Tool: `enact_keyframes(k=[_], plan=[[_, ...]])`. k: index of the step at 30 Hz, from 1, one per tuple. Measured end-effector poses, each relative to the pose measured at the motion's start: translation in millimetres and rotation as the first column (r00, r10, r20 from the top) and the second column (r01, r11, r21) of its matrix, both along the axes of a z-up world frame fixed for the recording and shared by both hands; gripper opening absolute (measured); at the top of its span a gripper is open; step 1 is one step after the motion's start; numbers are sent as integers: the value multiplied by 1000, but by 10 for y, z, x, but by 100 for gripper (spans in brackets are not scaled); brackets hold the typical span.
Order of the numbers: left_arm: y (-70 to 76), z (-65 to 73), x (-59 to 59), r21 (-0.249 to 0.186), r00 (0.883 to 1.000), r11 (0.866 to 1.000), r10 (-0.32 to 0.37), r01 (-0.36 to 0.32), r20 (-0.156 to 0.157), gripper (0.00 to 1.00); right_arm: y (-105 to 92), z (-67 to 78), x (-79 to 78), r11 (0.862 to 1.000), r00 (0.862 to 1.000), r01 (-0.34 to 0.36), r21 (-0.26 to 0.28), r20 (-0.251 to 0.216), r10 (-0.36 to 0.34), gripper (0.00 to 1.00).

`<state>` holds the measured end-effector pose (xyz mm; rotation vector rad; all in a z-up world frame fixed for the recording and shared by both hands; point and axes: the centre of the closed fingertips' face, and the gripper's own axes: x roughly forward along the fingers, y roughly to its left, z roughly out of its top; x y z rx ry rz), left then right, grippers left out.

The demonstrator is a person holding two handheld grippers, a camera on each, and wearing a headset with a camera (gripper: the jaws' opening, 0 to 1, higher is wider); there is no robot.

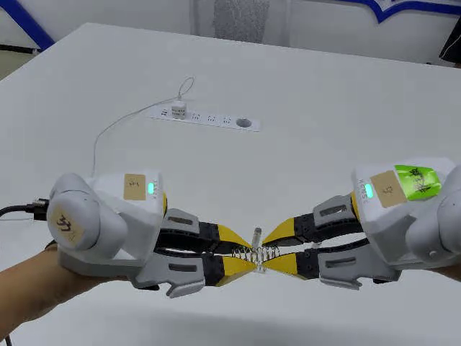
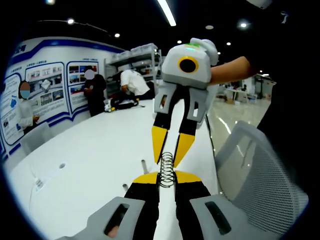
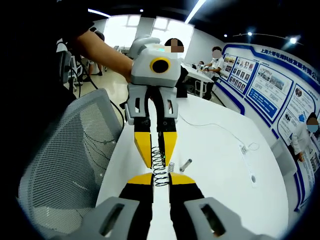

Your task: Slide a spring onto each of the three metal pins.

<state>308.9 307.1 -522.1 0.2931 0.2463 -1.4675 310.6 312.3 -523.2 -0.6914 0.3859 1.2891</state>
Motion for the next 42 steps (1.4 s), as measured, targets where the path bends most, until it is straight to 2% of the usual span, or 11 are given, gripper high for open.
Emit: enact_keyframes(k=[7, 12, 23, 26, 29, 36, 40, 42], plan=[[-13, 30, -11, -12, 1000, 1000, -9, 9, -9, 10, -78, -47, 34, 1000, 999, 26, -6, -29, -26, 14], [-8, 26, -10, -11, 1000, 1000, -8, 8, -12, 10, -69, 3, 5, 1000, 999, 18, 24, -39, -17, 12], [-8, -4, -32, 12, 1000, 1000, -24, 24, 9, 10, -48, 80, -66, 998, 996, -4, 58, -87, 9, 11], [-4, -11, -24, 19, 1000, 1000, -22, 22, 16, 10, -29, 142, -70, 996, 994, 3, 91, -109, 7, 11], [2, -12, -17, 21, 1000, 1000, -17, 17, 19, 10, 18, 246, -65, 988, 990, 26, 155, -140, -4, 11], [10, -42, 19, 41, 1000, 999, -2, 1, 19, 10, 130, 331, -40, 976, 989, 45, 212, -149, -13, 11], [16, 4, 20, 11, 1000, 1000, 13, -13, -4, 10, 168, 411, -19, 966, 987, 61, 250, -160, -21, 11], [16, 21, 30, 2, 1000, 1000, 20, -20, -5, 10, 175, 431, -10, 964, 986, 69, 258, -163, -27, 11]])
